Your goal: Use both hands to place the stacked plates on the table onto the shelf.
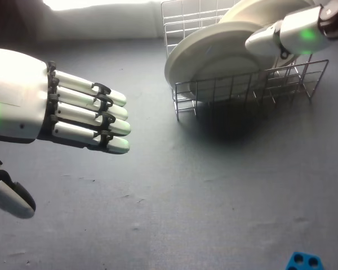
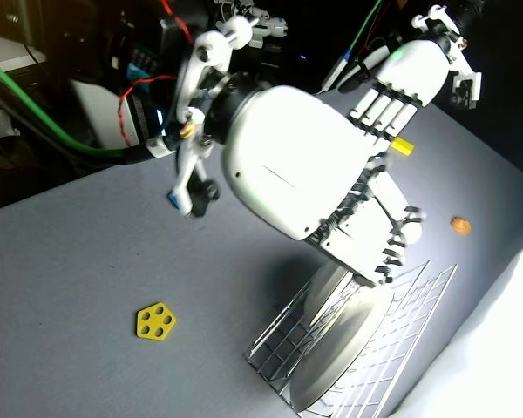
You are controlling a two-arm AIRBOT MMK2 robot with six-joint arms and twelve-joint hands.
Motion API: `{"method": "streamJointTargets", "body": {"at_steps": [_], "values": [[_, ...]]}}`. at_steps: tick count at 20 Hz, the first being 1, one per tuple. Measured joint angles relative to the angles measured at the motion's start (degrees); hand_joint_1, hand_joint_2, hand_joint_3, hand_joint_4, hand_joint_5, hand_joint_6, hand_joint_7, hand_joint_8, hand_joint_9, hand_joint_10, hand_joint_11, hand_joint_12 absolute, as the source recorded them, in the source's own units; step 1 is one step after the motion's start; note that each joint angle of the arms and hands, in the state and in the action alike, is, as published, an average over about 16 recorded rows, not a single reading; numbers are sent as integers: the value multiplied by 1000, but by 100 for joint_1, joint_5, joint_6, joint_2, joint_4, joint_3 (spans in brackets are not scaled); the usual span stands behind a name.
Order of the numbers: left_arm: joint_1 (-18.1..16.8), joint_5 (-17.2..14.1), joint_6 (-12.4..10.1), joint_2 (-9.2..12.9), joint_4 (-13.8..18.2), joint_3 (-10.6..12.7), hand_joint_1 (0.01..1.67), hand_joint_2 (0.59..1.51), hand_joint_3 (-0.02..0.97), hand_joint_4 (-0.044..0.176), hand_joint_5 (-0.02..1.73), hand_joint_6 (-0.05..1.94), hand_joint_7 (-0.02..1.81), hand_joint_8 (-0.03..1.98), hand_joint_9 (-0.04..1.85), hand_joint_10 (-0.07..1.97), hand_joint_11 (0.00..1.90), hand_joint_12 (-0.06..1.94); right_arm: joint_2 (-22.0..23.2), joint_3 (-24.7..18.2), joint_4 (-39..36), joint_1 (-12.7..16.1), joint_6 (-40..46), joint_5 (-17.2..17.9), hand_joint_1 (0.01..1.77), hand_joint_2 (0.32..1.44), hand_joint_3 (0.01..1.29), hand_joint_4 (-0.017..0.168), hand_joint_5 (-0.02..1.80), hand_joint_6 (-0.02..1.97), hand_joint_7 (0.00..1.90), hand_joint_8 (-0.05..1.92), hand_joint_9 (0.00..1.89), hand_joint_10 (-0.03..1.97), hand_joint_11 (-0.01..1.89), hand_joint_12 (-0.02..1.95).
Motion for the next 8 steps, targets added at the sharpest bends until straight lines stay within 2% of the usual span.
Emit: {"method": "streamJointTargets", "body": {"at_steps": [2, 8], "values": [[-44, -7, -13, 25, 43, -58, 12, 1105, 17, 7, 20, 6, 21, -12, 22, 16, 23, 11, 90, -23, -945, -108, 586, -9, 892, 1010, 12, 0, 395, 87, 488, 24, 267, 424, 21, 1225], [-80, -13, -50, 47, 98, -102, 12, 1103, 17, 7, 20, 5, 22, -12, 23, 16, 24, 11, 271, -106, -2939, -330, 1770, -69, 894, 1010, 12, 0, 403, 85, 495, 24, 268, 425, 21, 1239]]}}
